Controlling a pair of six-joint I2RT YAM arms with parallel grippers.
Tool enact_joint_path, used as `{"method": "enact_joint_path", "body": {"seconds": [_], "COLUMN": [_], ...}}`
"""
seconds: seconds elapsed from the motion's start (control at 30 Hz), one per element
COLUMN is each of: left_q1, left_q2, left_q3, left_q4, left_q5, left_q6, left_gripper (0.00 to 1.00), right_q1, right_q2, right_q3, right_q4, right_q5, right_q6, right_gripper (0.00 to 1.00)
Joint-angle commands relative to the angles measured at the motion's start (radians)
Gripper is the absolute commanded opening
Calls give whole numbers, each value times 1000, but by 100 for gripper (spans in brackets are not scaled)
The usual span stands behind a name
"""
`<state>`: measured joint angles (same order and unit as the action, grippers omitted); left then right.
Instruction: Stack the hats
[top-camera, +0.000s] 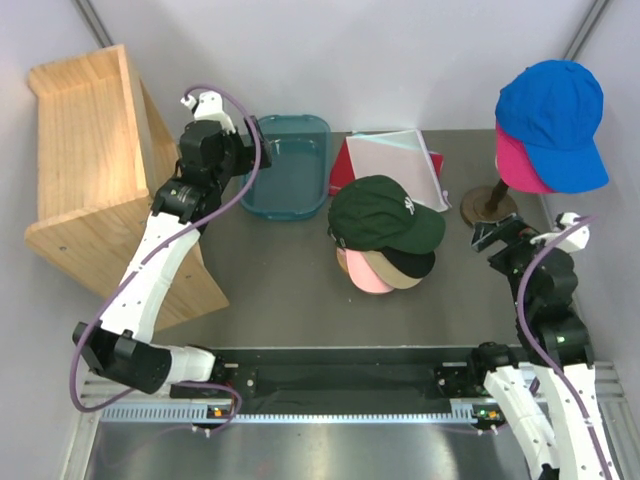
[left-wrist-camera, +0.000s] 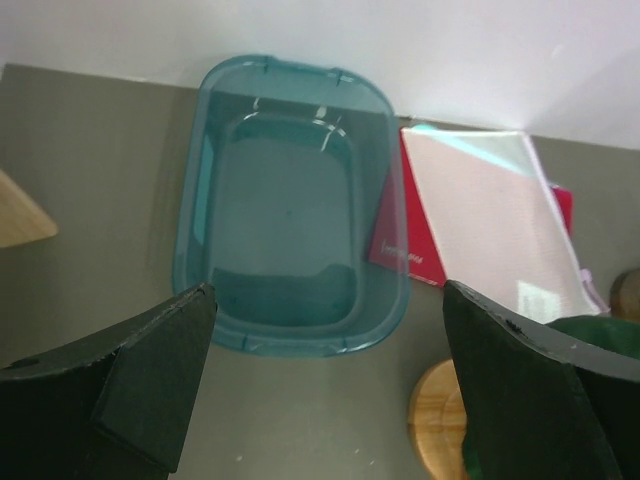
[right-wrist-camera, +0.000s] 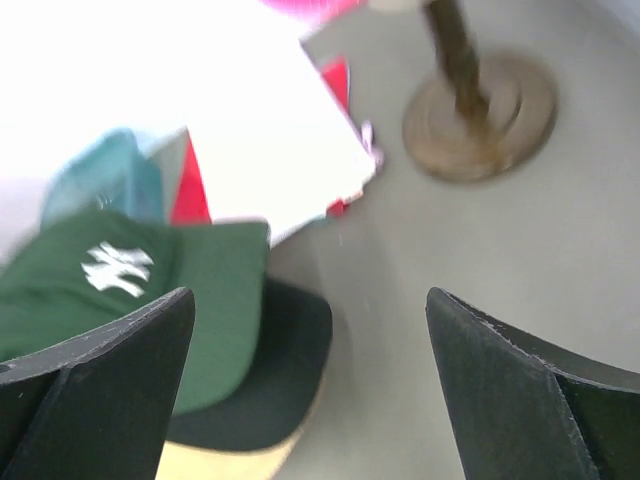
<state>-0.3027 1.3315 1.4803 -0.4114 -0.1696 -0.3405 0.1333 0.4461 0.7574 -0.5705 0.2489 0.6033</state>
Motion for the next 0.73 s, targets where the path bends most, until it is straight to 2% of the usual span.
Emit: {"method": "enact_joint_path", "body": {"seconds": [0.0,0.27,0.7], "left_q1": [5,1,-7], "left_q2": [-101,-161,-187], "left_q3": [-31,-81,-92], "left_q4": [-21,-30,-38], "left_q5": [-53,-114,-78], "left_q6": [32,24,77], "left_gripper": [99,99,99], "right_q1": [-3,-3,-1], "right_q2": [3,19,0], "right_q3": [79,91,94], "right_q4": [-2,37,44], "right_q5": [104,104,112], "right_q6": [-54,-76,-85], "right_gripper": [97,97,97]}}
